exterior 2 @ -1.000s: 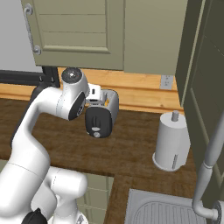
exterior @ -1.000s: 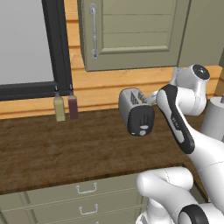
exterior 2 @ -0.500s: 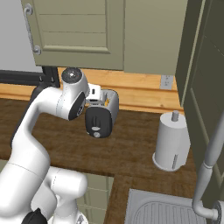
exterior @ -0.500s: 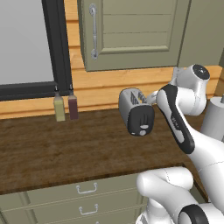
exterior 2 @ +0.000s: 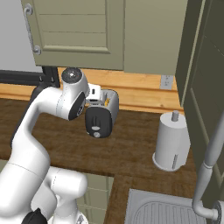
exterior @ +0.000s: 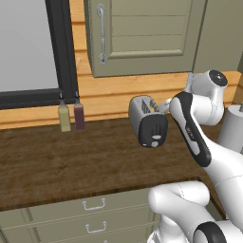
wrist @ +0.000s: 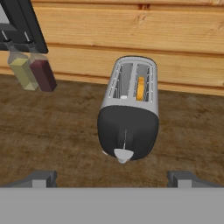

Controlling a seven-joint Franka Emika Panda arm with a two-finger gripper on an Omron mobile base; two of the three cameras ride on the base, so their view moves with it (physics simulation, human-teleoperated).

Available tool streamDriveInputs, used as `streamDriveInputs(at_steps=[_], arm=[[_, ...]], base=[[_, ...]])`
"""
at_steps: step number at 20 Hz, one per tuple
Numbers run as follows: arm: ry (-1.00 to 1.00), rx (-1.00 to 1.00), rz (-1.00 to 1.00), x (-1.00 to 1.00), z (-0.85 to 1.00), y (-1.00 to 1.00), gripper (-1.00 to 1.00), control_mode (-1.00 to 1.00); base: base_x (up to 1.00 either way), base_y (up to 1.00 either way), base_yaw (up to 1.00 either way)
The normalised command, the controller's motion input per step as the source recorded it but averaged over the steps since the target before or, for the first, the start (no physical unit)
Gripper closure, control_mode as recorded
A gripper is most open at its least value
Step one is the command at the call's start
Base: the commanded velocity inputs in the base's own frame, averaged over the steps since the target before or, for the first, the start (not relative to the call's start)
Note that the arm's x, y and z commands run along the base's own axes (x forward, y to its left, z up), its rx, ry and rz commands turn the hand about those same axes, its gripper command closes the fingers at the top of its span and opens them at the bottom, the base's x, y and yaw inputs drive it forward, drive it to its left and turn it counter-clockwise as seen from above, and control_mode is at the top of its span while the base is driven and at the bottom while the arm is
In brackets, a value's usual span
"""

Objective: Start the toaster. Once the lever pops up, take the bread to the plate on the dining counter.

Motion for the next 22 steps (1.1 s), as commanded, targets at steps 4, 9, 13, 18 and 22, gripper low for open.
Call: streamDriveInputs(at_steps=[4, 9, 13, 18, 22], arm=[[0.0, 0.0, 0.0, 0.0, 0.0, 0.0, -1.0, -1.0], [0.0, 0.0, 0.0, 0.0, 0.0, 0.0, -1.0, -1.0], [0.0, 0.0, 0.0, 0.0, 0.0, 0.0, -1.0, -1.0], [0.0, 0.0, 0.0, 0.0, 0.0, 0.0, -1.0, -1.0], [0.0, 0.0, 0.0, 0.0, 0.0, 0.0, -1.0, -1.0]], base=[[0.0, 0.0, 0.0], [0.0, 0.0, 0.0], [0.0, 0.0, 0.0], [0.0, 0.0, 0.0], [0.0, 0.0, 0.0]])
